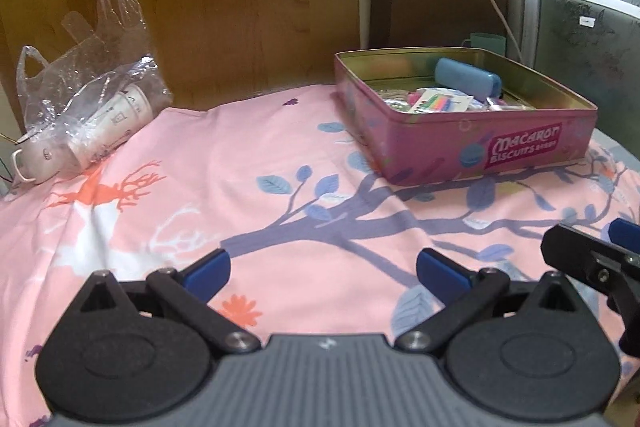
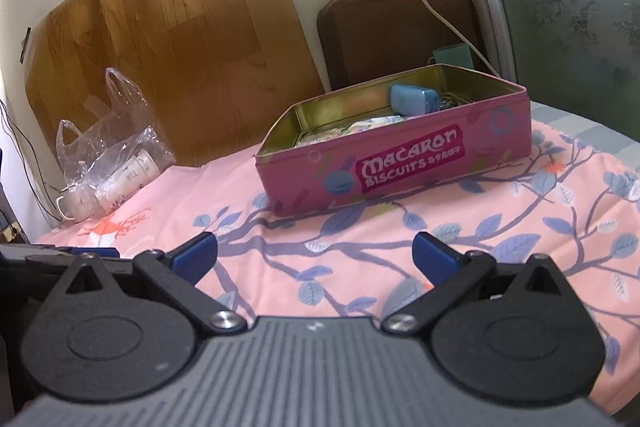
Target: Organize soft objects
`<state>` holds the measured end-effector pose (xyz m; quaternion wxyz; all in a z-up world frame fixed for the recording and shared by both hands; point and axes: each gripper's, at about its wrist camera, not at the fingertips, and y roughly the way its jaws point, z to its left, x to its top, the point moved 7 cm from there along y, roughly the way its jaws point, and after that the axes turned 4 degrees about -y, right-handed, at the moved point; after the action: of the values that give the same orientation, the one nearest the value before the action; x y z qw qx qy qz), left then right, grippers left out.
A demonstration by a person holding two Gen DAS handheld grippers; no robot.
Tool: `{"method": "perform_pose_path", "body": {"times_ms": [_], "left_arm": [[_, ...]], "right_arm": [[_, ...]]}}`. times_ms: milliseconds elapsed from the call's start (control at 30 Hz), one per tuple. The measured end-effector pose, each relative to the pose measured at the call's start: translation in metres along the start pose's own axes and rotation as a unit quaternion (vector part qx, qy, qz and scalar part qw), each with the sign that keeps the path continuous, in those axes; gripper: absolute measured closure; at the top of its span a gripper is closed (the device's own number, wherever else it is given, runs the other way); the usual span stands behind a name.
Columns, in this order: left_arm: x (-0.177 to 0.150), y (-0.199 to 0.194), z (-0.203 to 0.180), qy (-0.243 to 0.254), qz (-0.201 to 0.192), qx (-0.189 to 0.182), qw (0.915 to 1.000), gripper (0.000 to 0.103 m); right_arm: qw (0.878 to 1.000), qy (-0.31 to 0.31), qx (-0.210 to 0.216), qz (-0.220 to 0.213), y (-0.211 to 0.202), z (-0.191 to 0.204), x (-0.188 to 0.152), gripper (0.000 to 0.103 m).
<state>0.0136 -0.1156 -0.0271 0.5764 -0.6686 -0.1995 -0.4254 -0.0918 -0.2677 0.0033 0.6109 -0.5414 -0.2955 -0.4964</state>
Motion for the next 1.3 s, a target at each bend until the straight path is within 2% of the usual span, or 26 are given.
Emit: {"method": "perform_pose_path", "body": {"times_ms": [467,800,1300], "left_arm": [[-0.003,0.003,0.008,0.002,-0.014,0.011,0.9998,0.0],[0.003,-0.004,0.007,-0.001,-0.044,0.0,0.999,0.0],[0.004,-0.004,0.006,-0.003,-0.05,0.01,0.9987,0.0]], "right_arm": [[1.0,0.008,-0.008,0.01,0.005,-0.003,-0.004,0.0],[0.998,-0.015,-0.036,-0.048,-0.01,-0.005,0.005,0.0],[0.998,0.001,-0.042,-0.056,-0.01,-0.013,0.005,0.0]]}}
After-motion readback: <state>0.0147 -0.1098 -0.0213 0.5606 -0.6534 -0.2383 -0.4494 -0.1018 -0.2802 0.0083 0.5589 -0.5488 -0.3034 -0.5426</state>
